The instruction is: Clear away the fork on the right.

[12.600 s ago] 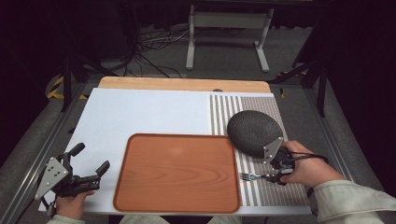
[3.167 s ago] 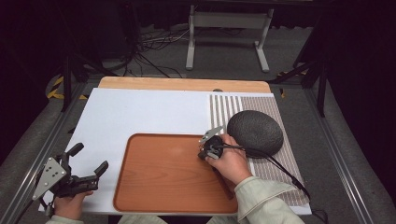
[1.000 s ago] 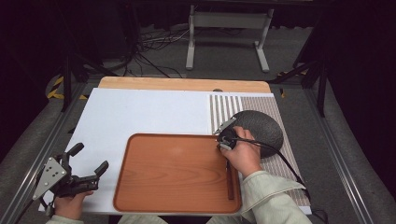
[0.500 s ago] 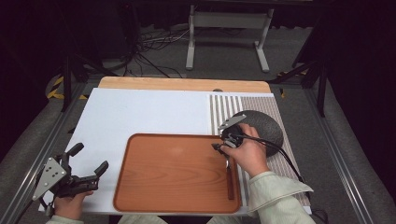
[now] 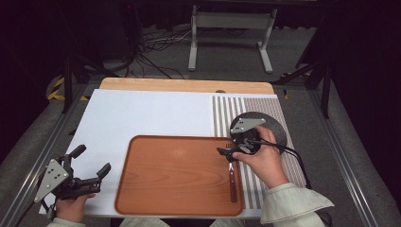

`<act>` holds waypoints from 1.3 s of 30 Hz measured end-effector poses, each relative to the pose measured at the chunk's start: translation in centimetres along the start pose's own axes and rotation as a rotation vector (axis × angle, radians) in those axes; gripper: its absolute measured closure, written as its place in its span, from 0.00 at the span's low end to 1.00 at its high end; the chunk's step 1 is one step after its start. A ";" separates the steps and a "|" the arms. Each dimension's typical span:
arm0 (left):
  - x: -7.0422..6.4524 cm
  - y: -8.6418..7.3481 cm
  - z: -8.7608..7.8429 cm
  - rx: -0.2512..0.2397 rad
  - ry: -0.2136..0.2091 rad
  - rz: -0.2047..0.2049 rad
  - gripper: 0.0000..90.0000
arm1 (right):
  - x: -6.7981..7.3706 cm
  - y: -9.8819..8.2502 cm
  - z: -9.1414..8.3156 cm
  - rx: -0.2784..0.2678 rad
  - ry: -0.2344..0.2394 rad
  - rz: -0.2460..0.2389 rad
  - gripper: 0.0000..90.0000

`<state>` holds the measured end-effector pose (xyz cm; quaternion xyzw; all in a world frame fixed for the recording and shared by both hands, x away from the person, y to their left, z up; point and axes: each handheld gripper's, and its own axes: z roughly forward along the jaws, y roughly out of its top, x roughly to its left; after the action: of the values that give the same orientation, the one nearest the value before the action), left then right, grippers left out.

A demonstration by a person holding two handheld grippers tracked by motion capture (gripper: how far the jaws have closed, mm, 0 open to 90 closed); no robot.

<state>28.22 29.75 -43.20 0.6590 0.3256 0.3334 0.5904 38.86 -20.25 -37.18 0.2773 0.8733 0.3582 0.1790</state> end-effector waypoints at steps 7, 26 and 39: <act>0.1 0.0 0.1 0.000 0.000 -0.003 0.01 | 0.0 -0.6 -1.9 -0.053 -0.039 -0.044 0.14; 0.0 -0.1 0.1 0.000 0.000 -0.006 0.01 | -0.4 -4.3 -6.3 -0.282 -0.086 0.039 0.06; 0.1 0.0 0.0 -0.003 0.003 -0.004 0.01 | 0.1 -6.3 -7.8 -0.380 -0.128 0.096 0.04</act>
<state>28.29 29.79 -43.20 0.6570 0.3274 0.3339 0.5913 32.57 -28.04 -36.44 0.3020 0.7626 0.5066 0.2658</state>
